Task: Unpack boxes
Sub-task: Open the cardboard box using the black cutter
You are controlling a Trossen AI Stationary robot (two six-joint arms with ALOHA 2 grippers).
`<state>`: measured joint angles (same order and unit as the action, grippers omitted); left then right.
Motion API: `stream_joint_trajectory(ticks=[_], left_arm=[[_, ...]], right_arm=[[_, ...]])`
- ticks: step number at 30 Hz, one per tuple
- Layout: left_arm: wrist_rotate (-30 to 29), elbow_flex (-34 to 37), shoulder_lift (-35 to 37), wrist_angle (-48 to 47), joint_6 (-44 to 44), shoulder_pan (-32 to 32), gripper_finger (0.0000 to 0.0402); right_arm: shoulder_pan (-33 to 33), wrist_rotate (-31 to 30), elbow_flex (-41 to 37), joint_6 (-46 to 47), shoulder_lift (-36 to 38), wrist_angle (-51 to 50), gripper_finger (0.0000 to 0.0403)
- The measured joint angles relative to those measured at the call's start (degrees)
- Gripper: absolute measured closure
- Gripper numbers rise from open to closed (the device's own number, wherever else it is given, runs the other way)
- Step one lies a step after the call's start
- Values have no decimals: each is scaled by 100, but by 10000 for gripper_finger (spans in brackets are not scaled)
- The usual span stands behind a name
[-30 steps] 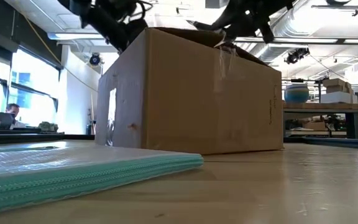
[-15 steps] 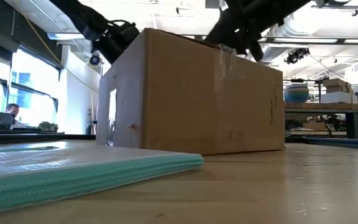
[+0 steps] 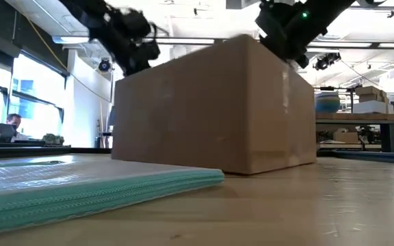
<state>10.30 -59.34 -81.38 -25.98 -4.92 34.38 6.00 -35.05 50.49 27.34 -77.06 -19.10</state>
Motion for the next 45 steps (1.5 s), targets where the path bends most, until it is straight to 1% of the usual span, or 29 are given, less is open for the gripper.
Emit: stream_joint_trajectory(ticks=[4, 6, 8, 9, 12, 14, 16, 20, 24, 26, 28, 30, 32, 35, 37, 38, 40, 45], left_arm=[[-209, 585, 662, -114, 239, -309, 401], [-439, 859, 1053, 51, 399, -519, 401], [-630, 1075, 1381, 522, 525, -638, 401], [-625, 1173, 1482, 761, 586, -693, 401], [-298, 1253, 1543, 1784, 746, -768, 401], [-71, 1237, 1391, 2506, 771, -739, 401], [75, 1238, 1091, 3002, 738, -653, 401], [174, 1242, 356, 3703, 768, -398, 402], [691, 1192, -372, 3741, 772, -107, 401], [933, 1160, -574, 3826, 790, -13, 401], [1072, 1142, -699, 3779, 816, 34, 401], [1189, 1134, -716, 3662, 811, 42, 401], [1172, 1133, -646, 3406, 812, -8, 401], [980, 1135, -469, 2916, 828, -183, 401], [722, 1200, -317, 2765, 972, -368, 401], [564, 1274, -223, 2751, 1071, -493, 401], [216, 1454, -8, 2778, 1292, -771, 401], [-780, 1687, 562, 2589, 1562, -1433, 401]], right_arm=[[-95, -80, -30, -803, 517, -29, 296], [-17, -82, -28, -955, 816, 116, 296], [36, -71, -27, -989, 1051, 338, 296], [63, -51, -23, -991, 1119, 486, 296], [116, -22, -21, -940, 1130, 918, 296], [105, 228, -19, -942, 1026, 1198, 296], [83, 384, -19, -903, 868, 1301, 296], [32, 335, -19, -508, 529, 1147, 298], [-2, 312, -13, -106, 266, 597, 298], [-2, 130, -8, 158, 187, 180, 298], [-4, -74, -26, 357, 171, -131, 298], [-2, -113, -156, 410, 191, -91, 298], [-4, -97, -304, 371, 236, 50, 299], [-31, -67, -529, 98, 312, 298, 301], [-111, 0, -650, -64, 392, 438, 307], [-168, 58, -692, -207, 463, 456, 326], [-278, 74, -705, -380, 598, 406, 344], [-389, 396, -749, -1004, 1183, 468, 358]])
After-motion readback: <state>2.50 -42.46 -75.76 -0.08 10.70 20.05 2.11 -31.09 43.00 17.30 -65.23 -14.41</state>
